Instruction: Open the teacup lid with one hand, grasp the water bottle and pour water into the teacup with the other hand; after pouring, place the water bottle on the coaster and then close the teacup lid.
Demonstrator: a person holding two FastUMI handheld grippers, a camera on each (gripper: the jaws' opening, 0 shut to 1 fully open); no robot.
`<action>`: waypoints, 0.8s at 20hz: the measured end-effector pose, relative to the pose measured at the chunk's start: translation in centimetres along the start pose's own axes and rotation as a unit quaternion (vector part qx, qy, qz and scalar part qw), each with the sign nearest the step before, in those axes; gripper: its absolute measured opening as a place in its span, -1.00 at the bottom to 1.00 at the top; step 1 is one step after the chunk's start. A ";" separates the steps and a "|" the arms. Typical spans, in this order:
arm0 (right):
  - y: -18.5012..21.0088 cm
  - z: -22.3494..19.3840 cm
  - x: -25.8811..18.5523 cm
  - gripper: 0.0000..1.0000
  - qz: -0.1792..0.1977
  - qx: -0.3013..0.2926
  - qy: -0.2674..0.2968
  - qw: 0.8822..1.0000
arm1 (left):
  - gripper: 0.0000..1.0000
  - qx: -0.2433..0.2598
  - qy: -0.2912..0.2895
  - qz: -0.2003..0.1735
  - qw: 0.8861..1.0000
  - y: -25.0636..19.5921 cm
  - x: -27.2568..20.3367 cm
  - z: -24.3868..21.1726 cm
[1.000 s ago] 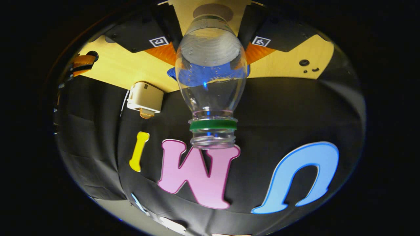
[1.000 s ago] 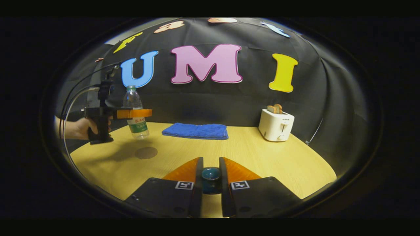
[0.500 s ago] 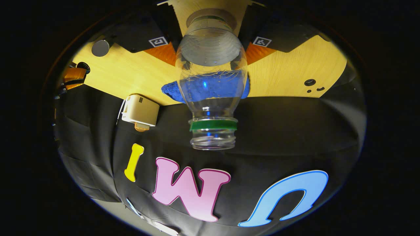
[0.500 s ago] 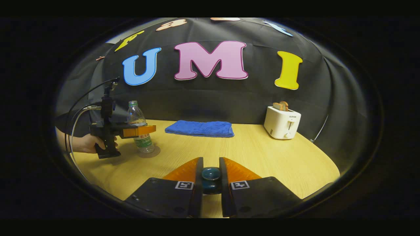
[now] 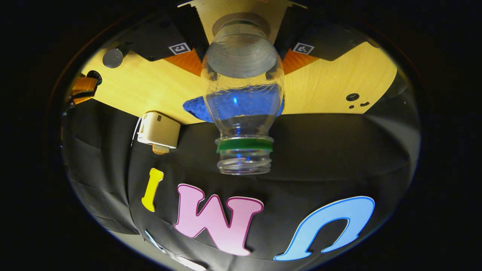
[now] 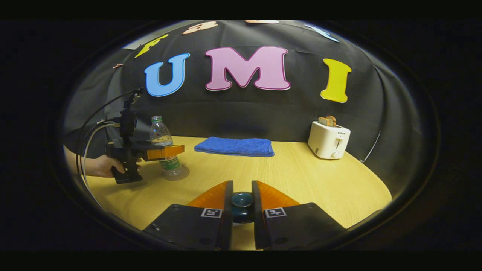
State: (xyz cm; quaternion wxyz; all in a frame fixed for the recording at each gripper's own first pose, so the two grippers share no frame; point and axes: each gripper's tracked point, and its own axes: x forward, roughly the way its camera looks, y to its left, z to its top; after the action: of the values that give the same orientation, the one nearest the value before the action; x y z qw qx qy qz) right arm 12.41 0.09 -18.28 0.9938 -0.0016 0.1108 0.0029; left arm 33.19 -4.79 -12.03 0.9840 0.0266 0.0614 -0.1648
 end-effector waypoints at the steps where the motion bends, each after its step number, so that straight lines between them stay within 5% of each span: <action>1: 0.0 0.1 0.0 -0.37 -0.001 0.000 -0.001 1.000 | 0.69 0.003 0.003 0.002 1.000 0.1 -0.2 -0.1; 3: 0.0 0.3 -0.1 -0.47 -0.002 0.000 -0.003 1.000 | 0.98 0.013 0.017 0.005 1.000 0.0 -0.5 -0.5; 16: 1.6 -0.9 0.5 -0.48 0.007 -0.002 -0.015 1.000 | 0.97 -0.007 0.088 0.005 0.996 -1.4 -10.6 -4.7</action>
State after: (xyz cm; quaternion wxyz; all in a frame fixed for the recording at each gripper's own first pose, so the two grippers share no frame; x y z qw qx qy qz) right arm 12.66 1.74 -19.25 0.9953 -0.0027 0.0963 0.0103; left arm 22.26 -2.34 -15.34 0.9759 0.0346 0.1483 -0.1562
